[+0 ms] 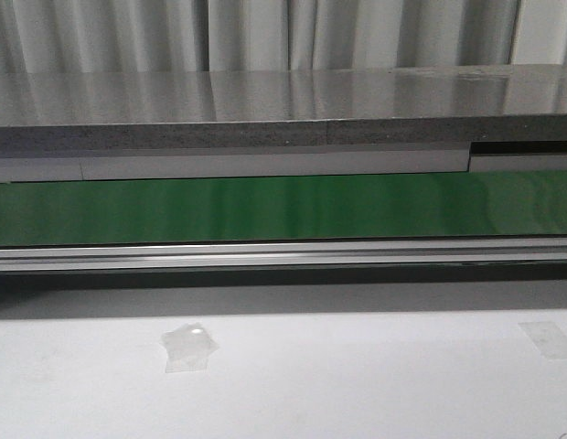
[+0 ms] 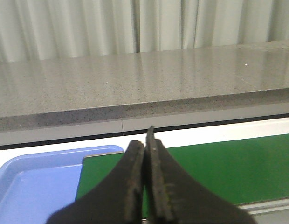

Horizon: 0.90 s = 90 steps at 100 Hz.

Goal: Move button from left to right

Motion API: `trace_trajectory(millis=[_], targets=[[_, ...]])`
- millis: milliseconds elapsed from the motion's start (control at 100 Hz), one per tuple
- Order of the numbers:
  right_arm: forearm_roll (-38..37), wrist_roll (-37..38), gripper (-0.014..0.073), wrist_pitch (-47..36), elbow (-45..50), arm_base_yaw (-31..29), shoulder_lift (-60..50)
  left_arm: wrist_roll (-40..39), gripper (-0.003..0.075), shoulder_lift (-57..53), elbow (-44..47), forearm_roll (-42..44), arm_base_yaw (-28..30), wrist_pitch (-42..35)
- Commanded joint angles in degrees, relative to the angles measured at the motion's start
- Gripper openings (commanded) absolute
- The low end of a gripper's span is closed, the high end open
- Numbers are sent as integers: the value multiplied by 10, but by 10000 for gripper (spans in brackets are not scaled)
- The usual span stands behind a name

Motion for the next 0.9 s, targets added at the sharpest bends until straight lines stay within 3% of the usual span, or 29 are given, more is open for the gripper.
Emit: trace_trajectory(millis=[0,350,450,670,890], targets=[[-6,0,-68,-48,-8,1,-10,-3,-20,4,-16,-7,-5,-44],[-6,0,-68,-48,-8,1,-10,-3,-20,4,-15,-6,-5,-44],[-6,0,-68,-48,-8,1,-10,-7,-20,4,-14,34,-5,-44],[-6,0,-68,-48,-8,1,-10,-175,-20,-23,0,209,-5,-45],[-6,0,-68,-48,-8,1,-10,-184,-20,-78,44,227,-4,-47]])
